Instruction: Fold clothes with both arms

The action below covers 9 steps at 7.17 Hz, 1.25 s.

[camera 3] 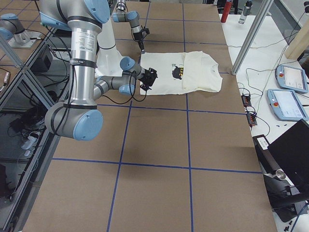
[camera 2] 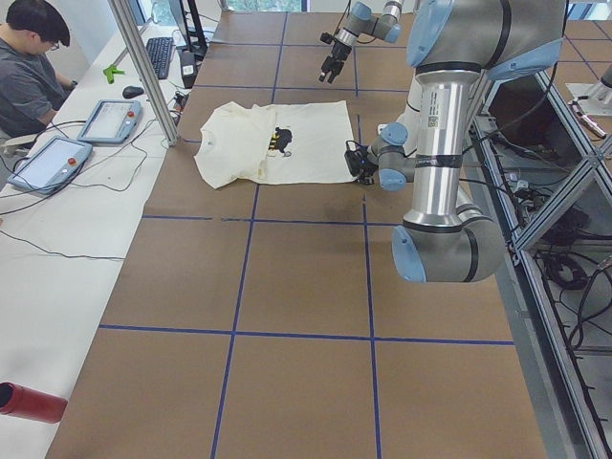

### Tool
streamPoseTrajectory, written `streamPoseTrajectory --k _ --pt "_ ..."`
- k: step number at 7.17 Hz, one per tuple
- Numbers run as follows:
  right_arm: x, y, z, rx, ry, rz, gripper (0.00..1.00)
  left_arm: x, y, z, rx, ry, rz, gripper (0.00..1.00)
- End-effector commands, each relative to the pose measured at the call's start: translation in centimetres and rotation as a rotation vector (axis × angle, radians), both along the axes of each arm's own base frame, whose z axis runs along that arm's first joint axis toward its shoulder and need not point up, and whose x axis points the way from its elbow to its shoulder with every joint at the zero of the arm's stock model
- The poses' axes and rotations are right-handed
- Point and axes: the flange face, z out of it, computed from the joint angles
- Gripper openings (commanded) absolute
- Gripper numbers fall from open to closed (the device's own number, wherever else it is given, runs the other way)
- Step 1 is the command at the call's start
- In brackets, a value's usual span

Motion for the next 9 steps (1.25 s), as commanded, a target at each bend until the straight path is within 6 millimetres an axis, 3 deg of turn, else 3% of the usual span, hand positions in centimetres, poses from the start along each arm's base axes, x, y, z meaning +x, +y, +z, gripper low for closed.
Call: streamPoseTrajectory --k 1,4,5,8,9 --pt "0.0 0.0 0.0 0.0 0.0 0.0 0.99 0.0 0.0 0.0 0.0 -0.001 0.0 0.0" --pt "-0.6 0.7 0.5 -0.018 0.002 -0.012 0.98 -0.6 -0.2 -0.9 0.015 0.013 -0.005 0.0" --pt "-0.8 1.4 1.0 -0.043 0.004 0.004 0.93 -0.6 -0.2 -1.4 0.018 0.025 -0.004 0.0" --pt "-0.8 5.5 5.4 -0.049 0.113 -0.033 0.73 -0.7 -0.3 -2.0 0.022 0.038 -0.009 0.0" --pt "-1.5 6.6 5.4 -0.069 0.102 -0.042 0.69 -0.8 -0.5 -2.1 0.023 0.04 -0.015 0.0"
